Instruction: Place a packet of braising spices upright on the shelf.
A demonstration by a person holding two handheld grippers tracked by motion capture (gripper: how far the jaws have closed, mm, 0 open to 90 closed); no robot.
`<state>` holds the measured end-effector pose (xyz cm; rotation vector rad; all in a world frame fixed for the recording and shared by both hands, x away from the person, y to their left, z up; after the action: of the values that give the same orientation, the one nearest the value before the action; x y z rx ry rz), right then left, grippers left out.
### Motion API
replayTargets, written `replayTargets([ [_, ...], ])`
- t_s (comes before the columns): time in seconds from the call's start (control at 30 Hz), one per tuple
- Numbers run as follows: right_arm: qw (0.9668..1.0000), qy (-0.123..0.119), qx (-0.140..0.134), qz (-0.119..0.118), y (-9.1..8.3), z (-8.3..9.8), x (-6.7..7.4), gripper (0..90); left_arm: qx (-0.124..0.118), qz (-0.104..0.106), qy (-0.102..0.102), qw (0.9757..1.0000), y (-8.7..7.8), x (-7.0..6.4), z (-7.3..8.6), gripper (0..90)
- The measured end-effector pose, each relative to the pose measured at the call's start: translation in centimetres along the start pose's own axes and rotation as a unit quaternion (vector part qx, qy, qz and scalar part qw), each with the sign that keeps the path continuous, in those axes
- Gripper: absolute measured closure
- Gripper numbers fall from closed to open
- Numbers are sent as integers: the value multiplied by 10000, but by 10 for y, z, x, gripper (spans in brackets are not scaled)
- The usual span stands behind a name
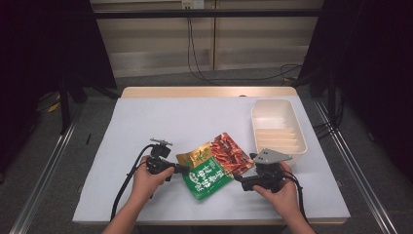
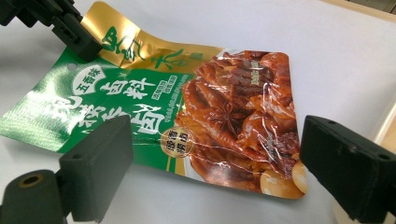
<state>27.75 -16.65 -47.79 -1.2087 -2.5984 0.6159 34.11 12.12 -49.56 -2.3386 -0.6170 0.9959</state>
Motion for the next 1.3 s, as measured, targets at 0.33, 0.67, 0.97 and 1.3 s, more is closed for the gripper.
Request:
replayTargets([
  [0.33,9997,89,-18,-233,-2,-4,0,101,91,-113,399,9991,-15,-12,-25,900],
  [0.67,9987,-106,29,-498,-4,-14,6,95,210,-222,897,9955,-37,-37,-62,900],
  [0.97,9973,-298,131,-660,-1,-26,11,87,479,-142,1157,9920,-46,-52,-85,900],
  [1.3,9955,-339,132,-870,4,-48,16,75,695,-60,1493,9863,-59,-69,-116,900],
])
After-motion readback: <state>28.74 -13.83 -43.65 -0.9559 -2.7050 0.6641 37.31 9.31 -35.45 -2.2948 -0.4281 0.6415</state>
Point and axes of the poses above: each handheld gripper's, and its own axes: y roughly forward along the jaws, z roughly out of its underside, x roughly to its left, the point moved 4 cm from there along y, roughly forward along the jaws, and after that the axes turned 6 degrees about -x, right-handed, at the moved point
